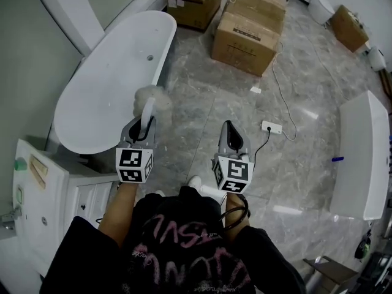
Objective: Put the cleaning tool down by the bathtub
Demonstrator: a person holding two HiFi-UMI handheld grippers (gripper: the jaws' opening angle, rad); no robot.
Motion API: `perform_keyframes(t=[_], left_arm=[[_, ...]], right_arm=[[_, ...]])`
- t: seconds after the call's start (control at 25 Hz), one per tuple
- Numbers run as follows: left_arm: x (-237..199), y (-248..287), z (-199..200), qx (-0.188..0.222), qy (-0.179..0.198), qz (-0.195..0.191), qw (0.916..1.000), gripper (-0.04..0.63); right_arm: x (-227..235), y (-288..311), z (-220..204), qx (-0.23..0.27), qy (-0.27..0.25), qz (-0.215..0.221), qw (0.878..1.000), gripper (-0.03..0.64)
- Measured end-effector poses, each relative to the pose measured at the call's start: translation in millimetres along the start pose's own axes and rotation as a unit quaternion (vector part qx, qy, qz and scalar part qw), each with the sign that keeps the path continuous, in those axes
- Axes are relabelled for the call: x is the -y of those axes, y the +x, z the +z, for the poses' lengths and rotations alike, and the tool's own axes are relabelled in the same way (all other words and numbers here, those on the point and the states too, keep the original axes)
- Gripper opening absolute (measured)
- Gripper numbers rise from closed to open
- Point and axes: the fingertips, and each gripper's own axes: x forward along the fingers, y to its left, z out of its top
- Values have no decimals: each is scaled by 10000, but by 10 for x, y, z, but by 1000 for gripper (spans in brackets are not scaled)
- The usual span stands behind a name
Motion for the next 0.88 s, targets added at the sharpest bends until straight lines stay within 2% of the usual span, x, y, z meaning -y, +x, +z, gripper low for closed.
perform_keyframes(t=[0.16,0.4,0.88], left_arm=[[28,97,44,-88,49,113,9999,86],[-22,263,138,-17,72,215,9997,84],[-105,1005,185,-29,67,-163,9998,86]], right_arm=[[179,99,-48,-34,117,18,9999,14],[207,248,-75,-95,-26,179,9998,14],[416,787,-59,-203,-193,-15,9996,14]])
